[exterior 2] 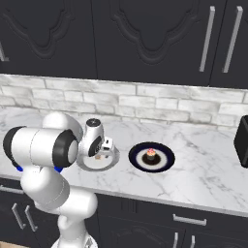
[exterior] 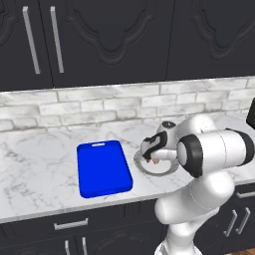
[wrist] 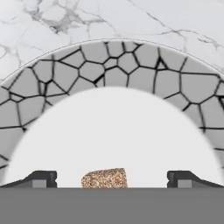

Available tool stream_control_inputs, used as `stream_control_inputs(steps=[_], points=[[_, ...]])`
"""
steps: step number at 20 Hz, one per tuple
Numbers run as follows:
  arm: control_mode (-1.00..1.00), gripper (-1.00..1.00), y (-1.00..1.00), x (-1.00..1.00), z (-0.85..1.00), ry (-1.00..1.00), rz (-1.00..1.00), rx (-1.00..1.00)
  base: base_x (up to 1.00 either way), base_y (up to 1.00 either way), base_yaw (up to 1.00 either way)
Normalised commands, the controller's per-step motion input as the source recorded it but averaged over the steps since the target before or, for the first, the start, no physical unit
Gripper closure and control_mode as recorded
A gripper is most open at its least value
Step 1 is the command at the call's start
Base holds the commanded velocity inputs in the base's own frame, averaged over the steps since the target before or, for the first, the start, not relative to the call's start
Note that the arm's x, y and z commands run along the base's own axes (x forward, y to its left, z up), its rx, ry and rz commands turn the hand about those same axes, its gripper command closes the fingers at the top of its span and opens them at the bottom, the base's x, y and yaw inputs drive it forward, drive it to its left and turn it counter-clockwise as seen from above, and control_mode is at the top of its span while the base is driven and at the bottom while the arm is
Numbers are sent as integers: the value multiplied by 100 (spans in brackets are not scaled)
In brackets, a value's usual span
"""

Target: Move the dessert items from the plates to the tray.

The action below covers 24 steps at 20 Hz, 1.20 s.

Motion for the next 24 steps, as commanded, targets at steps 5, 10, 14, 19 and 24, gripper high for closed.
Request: stream_control_inputs(steps=[5, 10, 14, 19, 24], points=[[-100, -100, 0, 0, -10, 0, 0, 0, 0, 0, 0], [-100, 100, 0, 0, 0, 0, 0, 0, 0, 0, 0], [-100, 100, 9, 0, 19, 0, 0, 0, 0, 0, 0], [-100, 100, 44, 0, 78, -3, 0, 0, 0, 0, 0], [-100, 100, 94, 0, 56, -14, -2, 2, 0, 0, 0]])
